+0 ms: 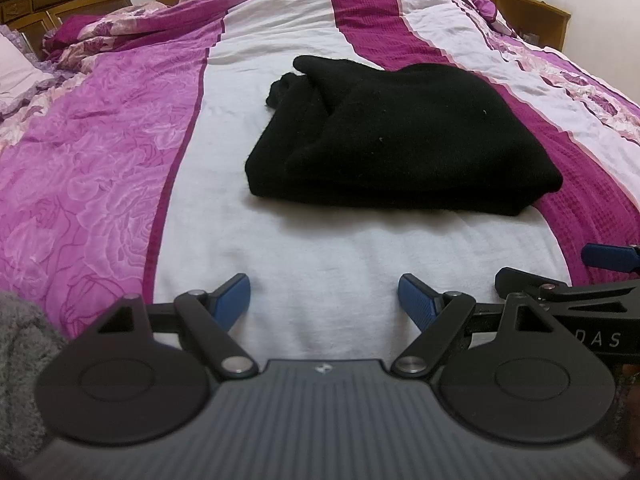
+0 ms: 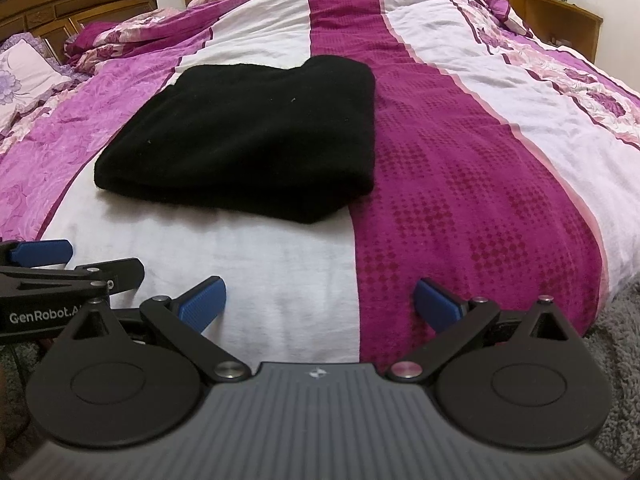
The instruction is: Fold small clothes
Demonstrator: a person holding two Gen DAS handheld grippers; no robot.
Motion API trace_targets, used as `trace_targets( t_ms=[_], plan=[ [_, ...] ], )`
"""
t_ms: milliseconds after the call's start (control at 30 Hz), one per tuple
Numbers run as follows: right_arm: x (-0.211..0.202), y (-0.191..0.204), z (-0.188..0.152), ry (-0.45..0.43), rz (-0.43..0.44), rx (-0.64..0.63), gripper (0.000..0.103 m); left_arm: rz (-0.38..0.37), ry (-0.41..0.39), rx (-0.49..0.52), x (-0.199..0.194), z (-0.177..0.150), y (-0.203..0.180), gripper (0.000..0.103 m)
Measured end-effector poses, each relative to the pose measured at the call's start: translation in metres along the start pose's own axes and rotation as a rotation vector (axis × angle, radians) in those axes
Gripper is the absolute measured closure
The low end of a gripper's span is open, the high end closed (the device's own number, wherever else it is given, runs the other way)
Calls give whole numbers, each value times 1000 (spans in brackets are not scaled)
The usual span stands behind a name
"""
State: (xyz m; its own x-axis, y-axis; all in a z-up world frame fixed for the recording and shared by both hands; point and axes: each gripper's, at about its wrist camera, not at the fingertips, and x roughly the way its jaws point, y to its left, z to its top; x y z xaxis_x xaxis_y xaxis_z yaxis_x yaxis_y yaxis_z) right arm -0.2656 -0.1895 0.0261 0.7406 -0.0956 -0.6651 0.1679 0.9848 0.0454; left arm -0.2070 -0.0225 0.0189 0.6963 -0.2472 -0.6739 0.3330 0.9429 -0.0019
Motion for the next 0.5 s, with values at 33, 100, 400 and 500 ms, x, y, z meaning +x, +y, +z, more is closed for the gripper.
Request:
trace_targets(
  t_ms=[33, 100, 400, 500],
  plan=[
    [0, 0, 0, 0, 0, 0, 0, 0, 0, 0, 0, 0, 0, 20],
    [0, 0, 0, 1, -1, 1, 0, -1, 0, -1, 0, 0, 0, 20],
    [0, 0, 0, 2, 3, 4, 0, -1, -3, -4, 0, 0, 0, 20],
    [1, -1, -1, 4, 4, 8, 0, 1, -9, -5, 0, 0, 0, 20]
  ],
)
